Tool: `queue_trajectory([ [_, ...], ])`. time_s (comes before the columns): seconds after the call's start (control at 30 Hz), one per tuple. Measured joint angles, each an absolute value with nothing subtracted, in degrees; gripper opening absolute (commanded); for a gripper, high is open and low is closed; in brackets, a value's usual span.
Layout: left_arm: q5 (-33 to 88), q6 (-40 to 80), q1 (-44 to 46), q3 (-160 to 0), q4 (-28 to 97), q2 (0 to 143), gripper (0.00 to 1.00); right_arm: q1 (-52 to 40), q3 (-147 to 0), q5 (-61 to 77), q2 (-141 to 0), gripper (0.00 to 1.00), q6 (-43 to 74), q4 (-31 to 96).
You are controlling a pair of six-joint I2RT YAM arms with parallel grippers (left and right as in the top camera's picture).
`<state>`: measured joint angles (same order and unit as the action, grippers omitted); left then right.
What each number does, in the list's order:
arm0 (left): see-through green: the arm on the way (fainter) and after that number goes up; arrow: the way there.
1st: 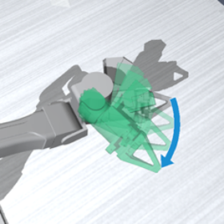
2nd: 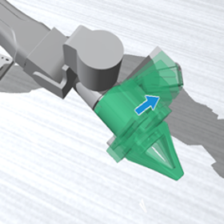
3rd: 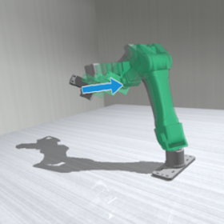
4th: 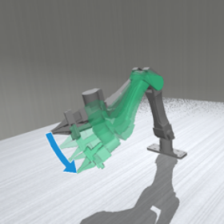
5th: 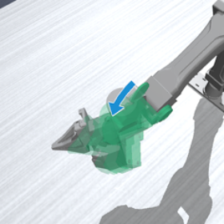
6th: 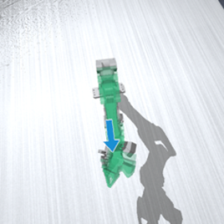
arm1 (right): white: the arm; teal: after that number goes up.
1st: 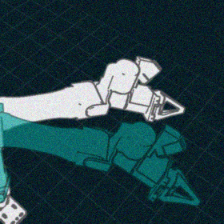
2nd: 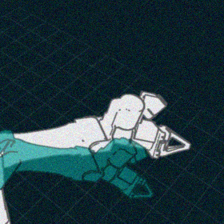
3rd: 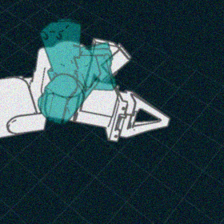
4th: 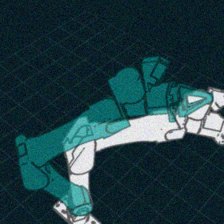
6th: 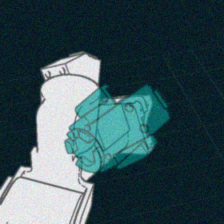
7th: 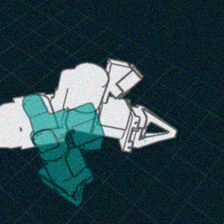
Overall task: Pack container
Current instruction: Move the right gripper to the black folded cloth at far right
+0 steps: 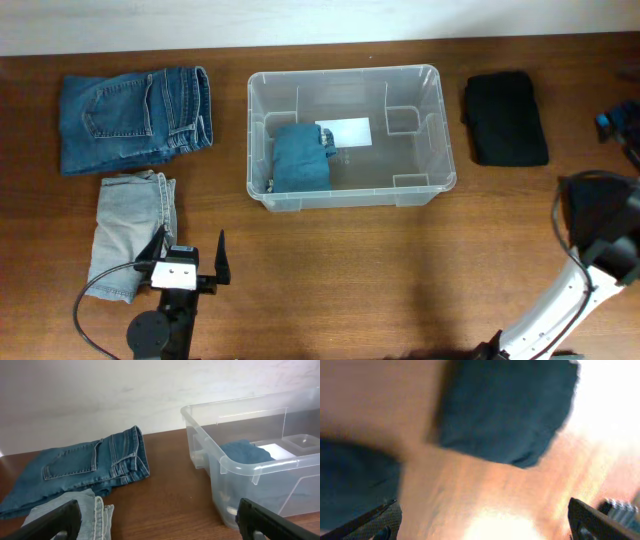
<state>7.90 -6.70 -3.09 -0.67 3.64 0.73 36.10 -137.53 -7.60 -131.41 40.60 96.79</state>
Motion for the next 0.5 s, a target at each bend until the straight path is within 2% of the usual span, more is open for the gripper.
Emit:
queue_trajectory([
  [0.2,7.9,-6.7,-3.1,-0.7,3.6,0.7,0.99,43.7,-127.4,-7.4,-131.4,0.99,44.4,94.3],
  [0.5,7.9,-6.7,-3.1,-0.7,3.6,0.7,0.99,51.9,-126.2,-7.0,-131.4,0.99,46.1,94.3],
])
